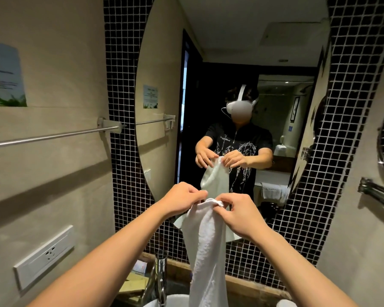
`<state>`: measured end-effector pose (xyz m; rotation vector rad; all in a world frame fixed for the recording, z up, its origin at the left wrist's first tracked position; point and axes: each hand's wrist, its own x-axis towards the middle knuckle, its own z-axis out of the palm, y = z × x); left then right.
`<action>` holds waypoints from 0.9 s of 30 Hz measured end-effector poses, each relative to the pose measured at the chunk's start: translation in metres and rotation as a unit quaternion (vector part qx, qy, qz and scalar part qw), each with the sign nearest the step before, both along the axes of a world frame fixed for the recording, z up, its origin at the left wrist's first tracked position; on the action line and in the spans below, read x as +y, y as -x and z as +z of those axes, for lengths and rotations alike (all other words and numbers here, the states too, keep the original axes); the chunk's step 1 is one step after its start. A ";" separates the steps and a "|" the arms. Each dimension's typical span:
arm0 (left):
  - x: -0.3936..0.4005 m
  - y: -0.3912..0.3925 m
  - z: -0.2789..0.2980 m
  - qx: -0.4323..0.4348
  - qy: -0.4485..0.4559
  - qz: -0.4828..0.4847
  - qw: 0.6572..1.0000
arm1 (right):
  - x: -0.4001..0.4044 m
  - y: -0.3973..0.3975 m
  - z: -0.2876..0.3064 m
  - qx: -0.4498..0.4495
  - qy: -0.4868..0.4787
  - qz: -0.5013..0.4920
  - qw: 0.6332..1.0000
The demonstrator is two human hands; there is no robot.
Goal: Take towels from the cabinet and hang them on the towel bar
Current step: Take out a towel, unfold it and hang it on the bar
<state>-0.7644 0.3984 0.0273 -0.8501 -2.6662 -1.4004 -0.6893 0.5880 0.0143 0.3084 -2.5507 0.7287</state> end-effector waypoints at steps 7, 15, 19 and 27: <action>-0.005 0.000 -0.006 0.031 0.104 -0.011 0.994 | 0.014 -0.001 -0.005 -0.003 0.055 -0.021 0.998; 0.009 -0.007 -0.012 0.083 0.279 -0.022 0.957 | 0.013 -0.002 -0.005 0.000 0.068 -0.018 0.998; 0.004 -0.001 -0.014 0.029 0.331 -0.032 0.943 | 0.022 -0.003 -0.006 -0.007 0.074 -0.040 0.996; -0.011 0.009 -0.012 -0.007 0.352 0.016 0.936 | 0.030 0.000 -0.014 -0.012 0.081 -0.070 0.994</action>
